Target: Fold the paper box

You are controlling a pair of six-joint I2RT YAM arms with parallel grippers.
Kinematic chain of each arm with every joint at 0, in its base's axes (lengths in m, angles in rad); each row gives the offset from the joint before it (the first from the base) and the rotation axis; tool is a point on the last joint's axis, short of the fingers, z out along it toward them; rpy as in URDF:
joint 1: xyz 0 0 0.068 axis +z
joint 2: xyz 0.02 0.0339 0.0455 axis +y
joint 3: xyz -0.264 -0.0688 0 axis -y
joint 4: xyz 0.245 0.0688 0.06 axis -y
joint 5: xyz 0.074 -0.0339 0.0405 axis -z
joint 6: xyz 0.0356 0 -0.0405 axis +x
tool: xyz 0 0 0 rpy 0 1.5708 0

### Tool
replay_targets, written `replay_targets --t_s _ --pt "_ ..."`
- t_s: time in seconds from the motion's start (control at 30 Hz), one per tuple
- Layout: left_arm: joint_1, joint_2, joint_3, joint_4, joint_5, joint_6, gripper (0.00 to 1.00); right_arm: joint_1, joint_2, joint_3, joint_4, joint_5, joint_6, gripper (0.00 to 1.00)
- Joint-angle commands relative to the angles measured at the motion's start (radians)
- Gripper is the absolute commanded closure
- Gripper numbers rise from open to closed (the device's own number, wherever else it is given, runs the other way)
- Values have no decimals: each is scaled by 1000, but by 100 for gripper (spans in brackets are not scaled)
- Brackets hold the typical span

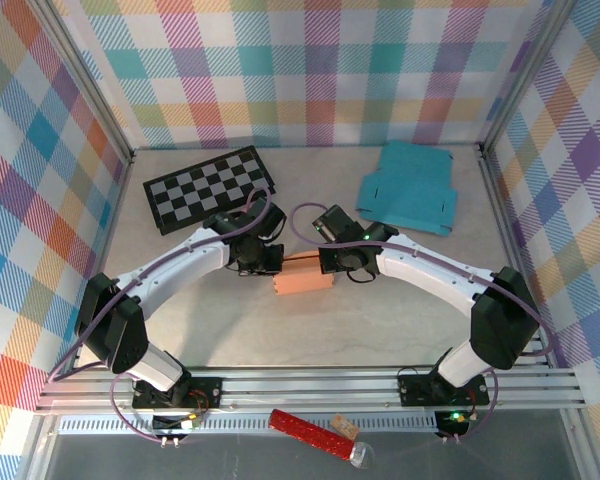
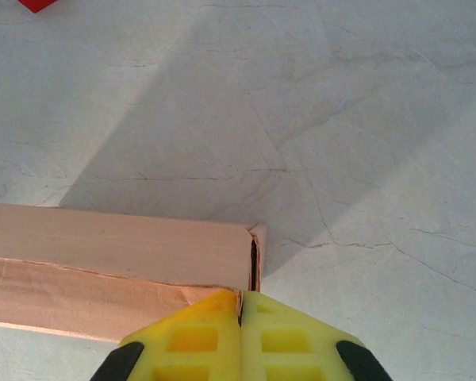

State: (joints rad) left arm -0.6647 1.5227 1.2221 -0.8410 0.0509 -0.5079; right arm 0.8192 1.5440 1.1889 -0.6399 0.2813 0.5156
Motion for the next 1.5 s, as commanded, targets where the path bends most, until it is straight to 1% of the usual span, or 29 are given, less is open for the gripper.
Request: replay_targets --t_s 0.0,0.2,0.4,0.6,0.7,0.77,0.87,0.97,1.1,1.27,1.37,1.47 --pt "4 -31 -47 37 26 16 99 9 -14 -48 51 -21 -13 100" --pt "-1 -60 -97 83 22 31 99 12 -48 -130 133 -30 -45 100" --pt "-25 -75 -111 85 -19 49 99 11 -54 -165 129 -22 -48 100" --pt "-61 -87 -130 97 -68 60 99 11 -68 -154 96 -30 -43 99" --pt "-81 -97 -139 101 -115 71 100 11 -62 -98 22 -56 -10 85" --pt "-90 -109 -143 103 -142 70 100 11 -74 -70 -13 -100 24 72" --pt "-95 -116 -146 100 -171 65 100 5 -99 -50 -51 -168 112 54" --pt "-101 -118 -149 100 -190 56 100 -18 -118 -41 -86 -252 219 41" --pt "-108 -125 -156 111 -203 42 100 -69 -142 -38 -103 -363 343 36" --pt "-123 -124 -161 117 -211 27 100 -126 -198 -47 -47 -441 515 30" --pt "-130 -132 -165 118 -221 8 100 -159 -221 -72 9 -486 678 22" --pt "-138 -143 -176 125 -233 -15 100 -195 -238 -141 107 -562 892 19"
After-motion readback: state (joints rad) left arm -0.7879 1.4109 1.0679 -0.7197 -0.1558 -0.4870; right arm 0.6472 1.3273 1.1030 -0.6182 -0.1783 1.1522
